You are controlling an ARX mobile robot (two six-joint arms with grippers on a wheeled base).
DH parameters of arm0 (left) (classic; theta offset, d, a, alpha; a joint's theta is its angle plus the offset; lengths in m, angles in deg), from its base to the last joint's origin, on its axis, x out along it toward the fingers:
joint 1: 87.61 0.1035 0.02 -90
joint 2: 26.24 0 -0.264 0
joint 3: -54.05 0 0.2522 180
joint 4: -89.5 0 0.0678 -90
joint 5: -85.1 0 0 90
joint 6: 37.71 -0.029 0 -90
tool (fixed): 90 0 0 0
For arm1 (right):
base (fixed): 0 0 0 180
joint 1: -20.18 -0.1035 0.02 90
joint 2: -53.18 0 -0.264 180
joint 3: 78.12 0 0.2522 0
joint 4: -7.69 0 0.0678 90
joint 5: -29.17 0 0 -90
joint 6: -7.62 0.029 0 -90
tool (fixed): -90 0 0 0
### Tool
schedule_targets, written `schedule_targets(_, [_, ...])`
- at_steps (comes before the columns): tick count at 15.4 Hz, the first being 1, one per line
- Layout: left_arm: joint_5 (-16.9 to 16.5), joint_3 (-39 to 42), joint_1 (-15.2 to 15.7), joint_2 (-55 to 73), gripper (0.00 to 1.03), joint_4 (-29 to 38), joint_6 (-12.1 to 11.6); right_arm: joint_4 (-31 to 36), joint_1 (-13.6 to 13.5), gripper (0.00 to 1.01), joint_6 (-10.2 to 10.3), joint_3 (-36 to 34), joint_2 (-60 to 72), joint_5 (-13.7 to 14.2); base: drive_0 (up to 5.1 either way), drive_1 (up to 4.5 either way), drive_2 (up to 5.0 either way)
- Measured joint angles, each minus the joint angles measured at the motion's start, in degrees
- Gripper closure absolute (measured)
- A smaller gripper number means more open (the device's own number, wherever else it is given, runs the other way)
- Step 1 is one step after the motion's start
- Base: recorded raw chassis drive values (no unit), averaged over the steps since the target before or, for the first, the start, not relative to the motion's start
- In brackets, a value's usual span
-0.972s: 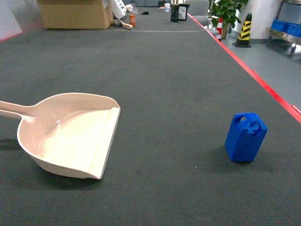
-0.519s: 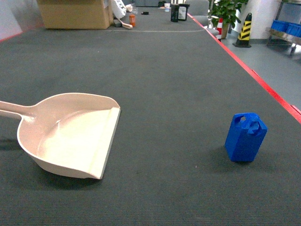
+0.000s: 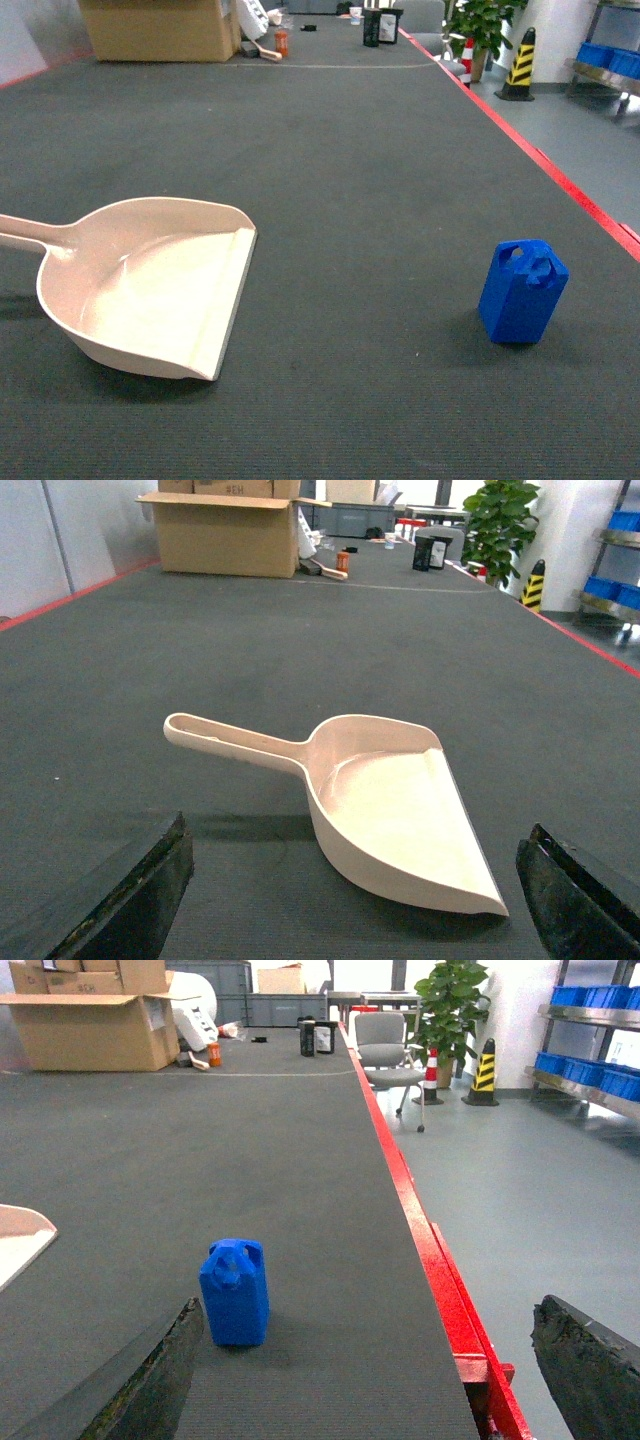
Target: Place part in tray to right shelf
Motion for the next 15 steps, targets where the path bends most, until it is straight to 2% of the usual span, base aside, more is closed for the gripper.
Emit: schedule_targets(15, [0.0,0.0,0.0,0.0,0.05,0.0,0.0,0.0,0.0,0.03,0.0,0.0,0.0,0.0,0.0,0.0,0.0])
